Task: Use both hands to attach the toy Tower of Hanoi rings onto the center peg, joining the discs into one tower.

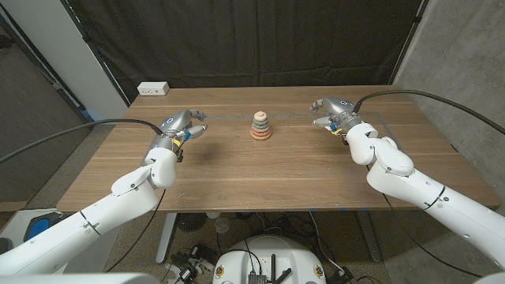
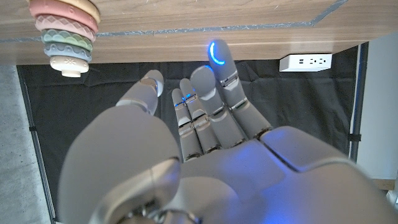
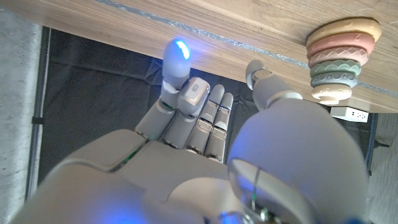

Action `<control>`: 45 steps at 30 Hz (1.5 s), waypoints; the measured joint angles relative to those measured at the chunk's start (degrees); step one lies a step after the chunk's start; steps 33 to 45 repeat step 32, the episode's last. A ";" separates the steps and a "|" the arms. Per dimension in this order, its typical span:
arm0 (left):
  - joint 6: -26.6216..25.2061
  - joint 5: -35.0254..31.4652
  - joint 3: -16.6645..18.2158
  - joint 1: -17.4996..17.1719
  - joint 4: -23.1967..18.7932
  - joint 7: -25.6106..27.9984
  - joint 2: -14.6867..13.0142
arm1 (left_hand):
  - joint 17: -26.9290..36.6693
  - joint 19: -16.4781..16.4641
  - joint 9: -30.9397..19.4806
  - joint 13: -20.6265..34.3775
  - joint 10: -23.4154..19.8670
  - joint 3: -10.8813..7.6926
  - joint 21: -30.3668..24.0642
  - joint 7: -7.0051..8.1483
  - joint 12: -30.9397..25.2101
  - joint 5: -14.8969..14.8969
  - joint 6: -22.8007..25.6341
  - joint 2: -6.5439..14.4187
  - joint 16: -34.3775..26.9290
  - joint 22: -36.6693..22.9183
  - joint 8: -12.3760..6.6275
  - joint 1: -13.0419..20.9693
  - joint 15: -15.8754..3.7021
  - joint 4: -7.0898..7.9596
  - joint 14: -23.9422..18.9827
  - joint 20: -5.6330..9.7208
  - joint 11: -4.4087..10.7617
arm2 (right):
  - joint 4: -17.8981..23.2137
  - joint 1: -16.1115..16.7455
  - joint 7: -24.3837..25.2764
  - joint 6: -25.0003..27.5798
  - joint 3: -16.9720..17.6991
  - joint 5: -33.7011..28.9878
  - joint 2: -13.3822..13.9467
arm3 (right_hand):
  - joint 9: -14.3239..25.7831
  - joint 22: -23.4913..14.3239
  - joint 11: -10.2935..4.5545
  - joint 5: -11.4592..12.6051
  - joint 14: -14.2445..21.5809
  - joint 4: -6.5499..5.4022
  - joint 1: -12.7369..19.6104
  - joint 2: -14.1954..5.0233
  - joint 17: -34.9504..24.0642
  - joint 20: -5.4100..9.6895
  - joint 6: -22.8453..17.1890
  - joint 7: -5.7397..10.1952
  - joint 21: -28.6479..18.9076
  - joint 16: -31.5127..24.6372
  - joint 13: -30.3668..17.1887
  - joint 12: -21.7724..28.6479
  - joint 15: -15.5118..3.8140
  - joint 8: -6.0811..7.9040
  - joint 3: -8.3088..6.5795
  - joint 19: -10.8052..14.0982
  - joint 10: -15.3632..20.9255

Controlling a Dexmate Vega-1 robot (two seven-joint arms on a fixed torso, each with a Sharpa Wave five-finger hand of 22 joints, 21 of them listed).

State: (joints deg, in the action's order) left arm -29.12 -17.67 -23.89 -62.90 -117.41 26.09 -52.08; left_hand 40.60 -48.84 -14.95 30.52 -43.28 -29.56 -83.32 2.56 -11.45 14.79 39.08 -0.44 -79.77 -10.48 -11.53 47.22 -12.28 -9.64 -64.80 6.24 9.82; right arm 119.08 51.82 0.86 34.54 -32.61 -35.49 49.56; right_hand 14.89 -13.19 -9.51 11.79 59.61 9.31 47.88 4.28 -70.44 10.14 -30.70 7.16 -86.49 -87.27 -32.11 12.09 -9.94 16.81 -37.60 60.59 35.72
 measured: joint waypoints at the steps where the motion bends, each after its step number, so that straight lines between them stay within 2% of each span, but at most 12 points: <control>1: 0.06 -0.03 -0.17 0.19 0.23 0.06 0.37 | -0.01 0.00 0.05 0.00 0.00 0.00 0.00 0.00 -0.01 0.00 0.00 0.00 0.00 0.05 0.00 0.00 0.00 0.00 0.00 0.00 0.00 | 0.04 0.58 1.03 -0.09 0.30 0.53 0.19 | 0.00 0.00 0.00 0.00 0.00 0.00 0.00 0.00 0.00 0.00 -0.12 0.12 0.00 -0.09 0.00 0.00 0.00 0.00 0.00 0.00 0.00; 4: -0.11 -0.47 -0.67 0.65 0.42 -0.03 0.95 | -0.01 0.00 0.06 0.00 0.55 0.00 0.00 -0.32 -0.01 0.00 -0.33 0.00 0.00 0.10 0.00 0.00 0.00 0.00 0.00 0.00 -0.12 | 0.07 1.79 3.21 -0.08 0.84 1.18 0.35 | 0.00 -0.22 -0.13 0.00 0.00 0.00 0.00 0.00 0.00 0.00 -0.65 0.04 0.00 -0.09 0.22 0.00 0.00 0.00 0.00 0.00 0.49; 14: -2.49 -3.10 -3.37 2.12 0.63 -1.26 1.24 | -0.27 0.00 0.06 -0.26 1.74 0.00 0.00 -0.03 0.24 0.00 -1.46 0.00 0.15 0.09 0.00 0.00 -0.01 0.00 0.02 0.00 -0.10 | -0.81 4.62 10.51 0.59 1.63 2.90 -0.23 | 0.01 -0.27 -0.31 0.00 0.40 0.00 -0.28 -0.33 0.00 0.00 -1.87 0.65 -0.39 -0.54 0.53 0.00 -0.22 0.44 0.00 0.00 1.74; 29: 1.36 -1.72 -4.46 3.72 4.33 -1.40 3.24 | -0.25 0.00 0.32 -0.79 3.18 0.00 0.01 -0.11 0.23 0.00 -2.61 0.00 0.17 0.03 0.00 0.00 -0.01 0.00 0.02 0.00 -0.50 | -2.75 8.64 17.69 0.06 2.90 5.84 0.44 | 0.01 -0.26 -0.31 0.00 0.54 0.00 0.08 -0.69 0.01 0.00 -2.14 0.48 -0.60 -0.54 0.52 0.00 -0.08 0.44 0.00 0.00 1.73; 45: 1.52 -1.61 -4.65 3.87 4.51 -1.51 3.43 | -0.27 0.00 0.32 -0.80 3.18 0.00 0.01 -0.11 0.23 0.00 -2.61 0.00 0.17 0.10 0.00 0.00 -0.01 0.00 0.02 0.00 -0.50 | -2.83 9.05 18.51 -0.04 2.93 6.12 0.57 | 0.01 -0.26 -0.31 0.00 0.53 0.00 0.08 -0.69 0.01 0.00 -2.14 0.48 -0.60 -0.54 0.52 0.00 -0.08 0.44 0.00 0.00 1.73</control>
